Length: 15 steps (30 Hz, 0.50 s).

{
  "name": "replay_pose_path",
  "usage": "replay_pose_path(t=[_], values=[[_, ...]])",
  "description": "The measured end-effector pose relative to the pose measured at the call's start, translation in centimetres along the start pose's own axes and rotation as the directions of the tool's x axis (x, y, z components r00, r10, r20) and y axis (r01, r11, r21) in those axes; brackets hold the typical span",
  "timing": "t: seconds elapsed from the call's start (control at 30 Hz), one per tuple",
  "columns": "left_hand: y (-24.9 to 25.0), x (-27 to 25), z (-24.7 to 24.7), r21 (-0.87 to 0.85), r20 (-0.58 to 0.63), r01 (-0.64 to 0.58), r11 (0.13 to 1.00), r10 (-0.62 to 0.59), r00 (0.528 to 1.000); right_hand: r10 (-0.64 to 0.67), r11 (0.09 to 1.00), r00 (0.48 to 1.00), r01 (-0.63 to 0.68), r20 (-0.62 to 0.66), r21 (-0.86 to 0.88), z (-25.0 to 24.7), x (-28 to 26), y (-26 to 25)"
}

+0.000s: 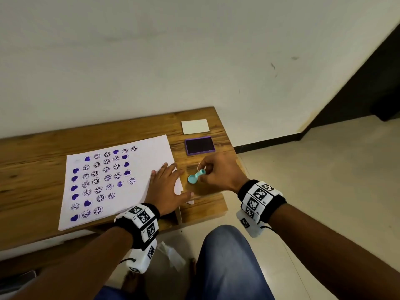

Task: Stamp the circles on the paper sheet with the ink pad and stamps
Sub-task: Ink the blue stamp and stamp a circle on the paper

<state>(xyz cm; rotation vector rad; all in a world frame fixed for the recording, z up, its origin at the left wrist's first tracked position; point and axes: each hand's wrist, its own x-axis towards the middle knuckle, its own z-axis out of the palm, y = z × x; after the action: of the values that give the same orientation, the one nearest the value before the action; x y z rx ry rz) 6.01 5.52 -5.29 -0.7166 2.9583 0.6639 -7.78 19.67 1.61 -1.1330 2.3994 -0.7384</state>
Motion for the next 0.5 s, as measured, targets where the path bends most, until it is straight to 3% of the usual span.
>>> replay_pose_path(t=[0.5], values=[[-0.6,-0.1,0.7,-0.031,-0.028,-0.032,0.999,0.031,0.999,-0.086,0.989,0.996,0.087,0.007,-0.122,2.1,0.7,-0.9]])
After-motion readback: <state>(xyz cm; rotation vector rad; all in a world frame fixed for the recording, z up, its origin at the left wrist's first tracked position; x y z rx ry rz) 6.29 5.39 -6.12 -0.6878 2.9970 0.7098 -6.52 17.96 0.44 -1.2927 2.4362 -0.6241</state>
